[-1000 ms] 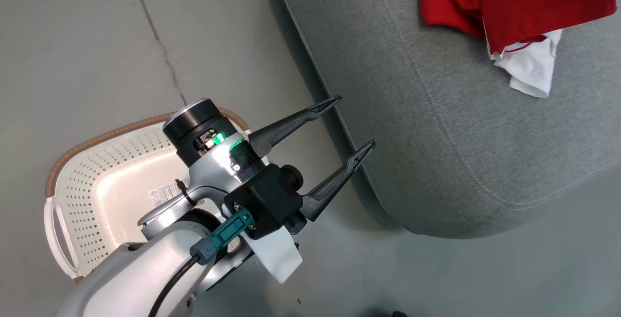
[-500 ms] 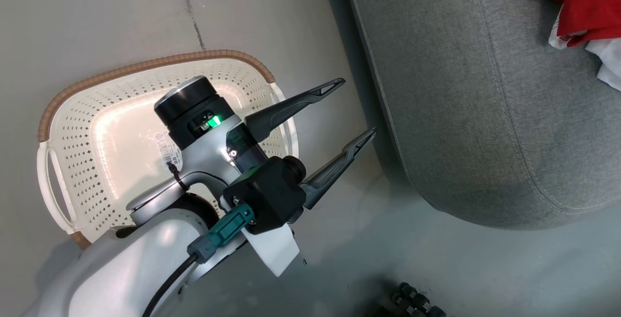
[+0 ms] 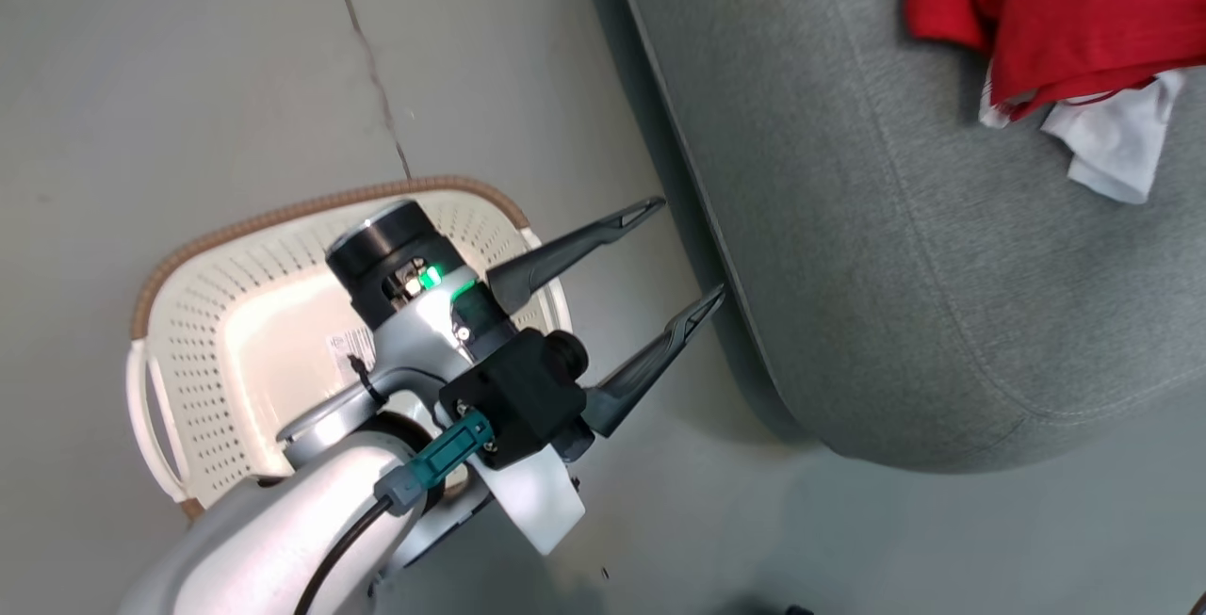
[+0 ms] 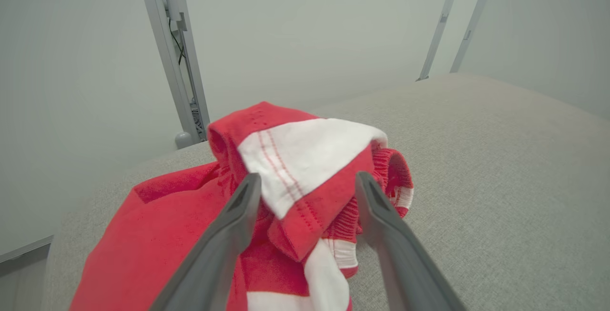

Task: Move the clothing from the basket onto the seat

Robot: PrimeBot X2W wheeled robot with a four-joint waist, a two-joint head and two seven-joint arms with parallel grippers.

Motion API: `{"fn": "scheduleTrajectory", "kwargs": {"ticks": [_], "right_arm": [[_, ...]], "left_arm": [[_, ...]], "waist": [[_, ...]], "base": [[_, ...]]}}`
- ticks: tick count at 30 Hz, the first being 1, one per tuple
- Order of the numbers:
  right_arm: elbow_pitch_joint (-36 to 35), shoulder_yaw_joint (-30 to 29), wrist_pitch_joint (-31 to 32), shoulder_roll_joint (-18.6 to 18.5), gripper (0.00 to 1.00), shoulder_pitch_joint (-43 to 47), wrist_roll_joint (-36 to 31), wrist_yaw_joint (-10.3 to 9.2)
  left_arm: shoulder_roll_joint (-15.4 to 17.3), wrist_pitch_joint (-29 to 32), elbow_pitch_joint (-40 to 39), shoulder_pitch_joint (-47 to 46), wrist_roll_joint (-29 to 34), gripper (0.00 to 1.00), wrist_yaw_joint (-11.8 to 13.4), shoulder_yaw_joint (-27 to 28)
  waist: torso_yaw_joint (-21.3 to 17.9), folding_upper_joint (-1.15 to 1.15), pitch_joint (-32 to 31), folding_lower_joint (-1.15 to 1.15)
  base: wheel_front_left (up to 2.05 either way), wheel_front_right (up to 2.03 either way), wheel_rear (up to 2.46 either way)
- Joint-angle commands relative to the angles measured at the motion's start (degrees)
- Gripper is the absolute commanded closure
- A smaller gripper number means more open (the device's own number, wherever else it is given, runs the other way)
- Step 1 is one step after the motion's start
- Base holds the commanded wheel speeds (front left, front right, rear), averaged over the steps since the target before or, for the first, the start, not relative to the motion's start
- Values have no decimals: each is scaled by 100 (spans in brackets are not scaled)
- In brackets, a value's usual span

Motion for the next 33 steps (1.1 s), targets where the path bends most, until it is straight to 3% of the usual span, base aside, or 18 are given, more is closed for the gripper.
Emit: {"fn": "scheduleTrajectory", "kwargs": {"ticks": [1,9,19,27,33], "right_arm": [[-18,29,-41,0,0,126,-34,1],[-822,93,-42,89,0,1111,-93,1],[-2498,347,27,539,0,2685,-295,1],[-4274,426,605,1175,0,3861,-713,1],[-5224,554,1081,1451,0,4518,-969,1]], "left_arm": [[9,-38,38,92,-46,0,45,-9],[-190,-423,335,637,-297,0,293,-57],[-382,-887,690,1301,-614,0,687,53],[-425,-1232,917,1651,-891,0,1078,430],[-390,-1446,1068,1838,-1095,0,1357,822]], "waist": [[19,0,-340,0],[206,0,-1253,0],[890,0,-2122,0],[1409,0,-2455,0],[1651,0,-2668,0]], "base": [[0,0,0],[0,0,0],[0,0,0],[0,0,0],[0,0,0]]}}
